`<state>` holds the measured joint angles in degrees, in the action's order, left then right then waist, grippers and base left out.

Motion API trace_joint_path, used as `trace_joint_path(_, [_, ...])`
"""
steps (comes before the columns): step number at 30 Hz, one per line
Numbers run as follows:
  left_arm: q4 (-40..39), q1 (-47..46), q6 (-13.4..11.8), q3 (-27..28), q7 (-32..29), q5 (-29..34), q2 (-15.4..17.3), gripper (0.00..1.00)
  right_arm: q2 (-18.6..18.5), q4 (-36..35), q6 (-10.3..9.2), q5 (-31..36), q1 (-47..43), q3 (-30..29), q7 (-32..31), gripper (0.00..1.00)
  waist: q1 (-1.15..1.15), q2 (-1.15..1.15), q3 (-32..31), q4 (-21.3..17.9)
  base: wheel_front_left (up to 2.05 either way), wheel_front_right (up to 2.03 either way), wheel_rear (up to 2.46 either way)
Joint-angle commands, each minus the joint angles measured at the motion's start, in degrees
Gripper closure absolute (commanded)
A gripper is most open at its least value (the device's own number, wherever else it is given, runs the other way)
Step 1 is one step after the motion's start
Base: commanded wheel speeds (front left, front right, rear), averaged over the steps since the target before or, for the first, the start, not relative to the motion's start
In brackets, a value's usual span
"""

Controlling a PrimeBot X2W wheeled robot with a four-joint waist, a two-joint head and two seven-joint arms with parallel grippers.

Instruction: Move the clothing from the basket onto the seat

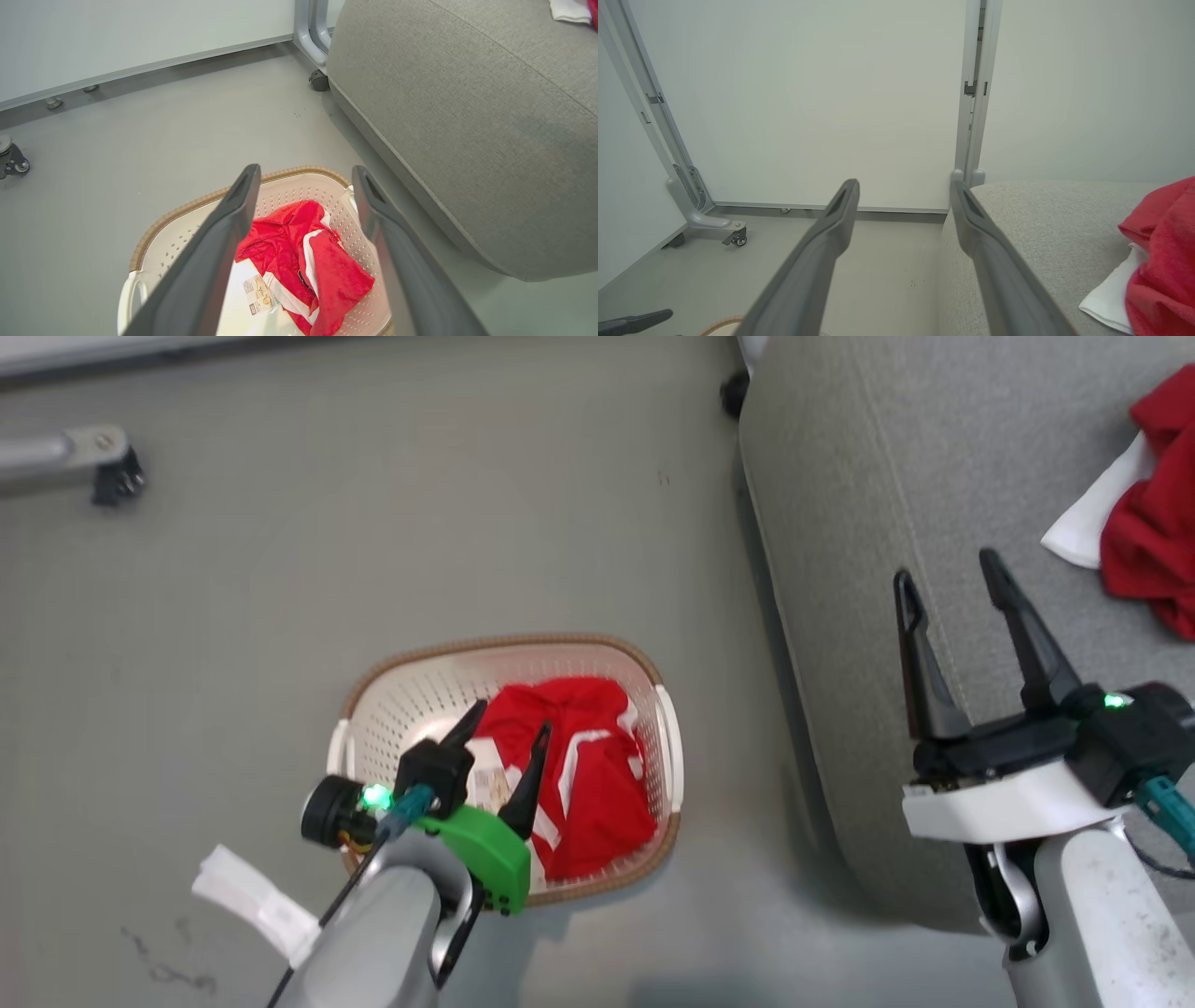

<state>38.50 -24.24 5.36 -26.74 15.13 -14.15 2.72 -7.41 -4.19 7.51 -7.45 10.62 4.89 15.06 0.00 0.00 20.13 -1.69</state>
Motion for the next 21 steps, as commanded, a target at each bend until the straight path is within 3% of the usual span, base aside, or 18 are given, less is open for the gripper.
trace_joint_path(1, [2.5, -3.9, 0.7, -1.4, 0.0, -0.7, 0.4, 0.00, -0.2, -1.1, -0.04, 0.1, 2.1, 0.2, 0.2, 0.00, 0.00, 0.00, 12.5, -3.4, 0.00, 0.00, 0.00])
trace_joint_path(10, [19.3, -18.0, 2.1, -11.4, -0.5, -3.8, 0.4, 0.00, 1.2, -5.2, -0.04, -1.1, 8.1, -0.6, 0.2, 0.00, 0.00, 0.00, 23.4, -7.1, 0.00, 0.00, 0.00])
trace_joint_path(21, [29.4, -28.1, 2.1, -19.7, -6.2, -10.7, 1.5, 0.00, 3.8, -6.3, -0.04, -3.1, 12.5, 0.7, 0.2, 0.00, 0.00, 0.00, 32.8, -11.8, 0.00, 0.00, 0.00])
